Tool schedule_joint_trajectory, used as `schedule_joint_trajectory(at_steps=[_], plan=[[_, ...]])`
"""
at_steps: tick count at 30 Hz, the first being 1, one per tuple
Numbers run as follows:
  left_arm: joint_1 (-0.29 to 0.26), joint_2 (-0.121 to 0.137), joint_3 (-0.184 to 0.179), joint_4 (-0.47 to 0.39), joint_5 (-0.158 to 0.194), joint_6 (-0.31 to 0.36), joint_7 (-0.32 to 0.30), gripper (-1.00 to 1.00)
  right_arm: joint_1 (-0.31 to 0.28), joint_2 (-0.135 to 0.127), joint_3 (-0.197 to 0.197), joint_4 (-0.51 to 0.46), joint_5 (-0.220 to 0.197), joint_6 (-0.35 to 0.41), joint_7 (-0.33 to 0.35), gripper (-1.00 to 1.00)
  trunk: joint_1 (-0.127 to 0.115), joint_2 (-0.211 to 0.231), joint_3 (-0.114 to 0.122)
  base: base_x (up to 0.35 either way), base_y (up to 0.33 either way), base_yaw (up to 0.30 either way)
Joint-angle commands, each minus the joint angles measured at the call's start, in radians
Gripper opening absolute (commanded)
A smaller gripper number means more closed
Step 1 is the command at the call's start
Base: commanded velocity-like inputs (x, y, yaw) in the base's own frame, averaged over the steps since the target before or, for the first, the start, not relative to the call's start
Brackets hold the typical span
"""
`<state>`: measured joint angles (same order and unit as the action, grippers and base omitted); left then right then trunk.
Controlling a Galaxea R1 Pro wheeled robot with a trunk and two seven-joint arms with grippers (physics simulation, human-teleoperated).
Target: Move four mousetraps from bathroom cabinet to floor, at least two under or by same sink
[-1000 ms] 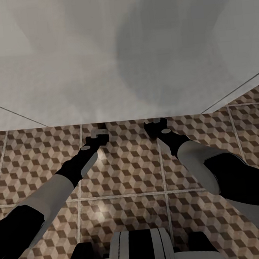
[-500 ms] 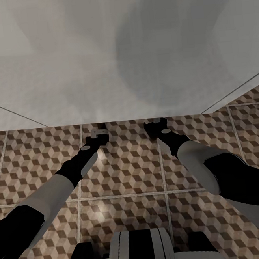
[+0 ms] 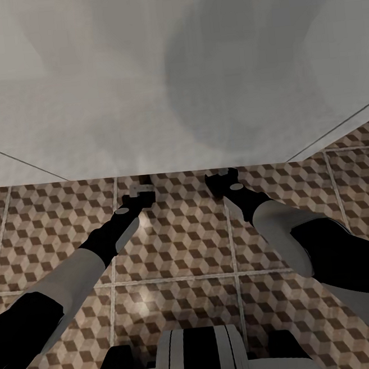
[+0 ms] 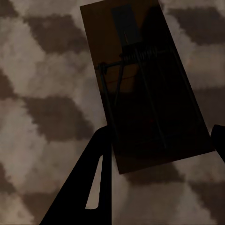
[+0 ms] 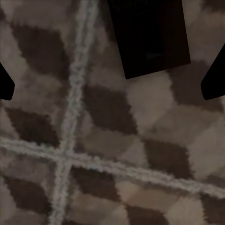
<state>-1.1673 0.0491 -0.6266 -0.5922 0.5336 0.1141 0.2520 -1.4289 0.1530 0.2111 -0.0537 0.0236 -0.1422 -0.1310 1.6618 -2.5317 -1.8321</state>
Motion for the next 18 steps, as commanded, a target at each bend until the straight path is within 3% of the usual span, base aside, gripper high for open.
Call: schedule_joint_trajectory(at_steps=[1,11,18], plan=[[-0.001,0.002,-0.008,-0.002,0.006,0.004,0.009,-1.00,-0.001,0.000,0.005,0.002,0.002,-0.002,-0.005,1.00,0.000,0.000,-0.001,0.000,0.000,0.000],[0.000,0.002,-0.009,-0.002,0.000,0.004,0.009,-1.00,-0.001,0.000,0.005,0.002,0.002,-0.002,-0.006,1.00,0.000,0.000,-0.001,0.000,0.000,0.000],[0.000,-0.001,-0.009,0.000,-0.060,0.006,0.009,-1.00,-0.001,0.000,0.005,0.002,0.002,-0.002,-0.006,1.00,0.000,0.000,-0.001,0.000,0.000,0.000]])
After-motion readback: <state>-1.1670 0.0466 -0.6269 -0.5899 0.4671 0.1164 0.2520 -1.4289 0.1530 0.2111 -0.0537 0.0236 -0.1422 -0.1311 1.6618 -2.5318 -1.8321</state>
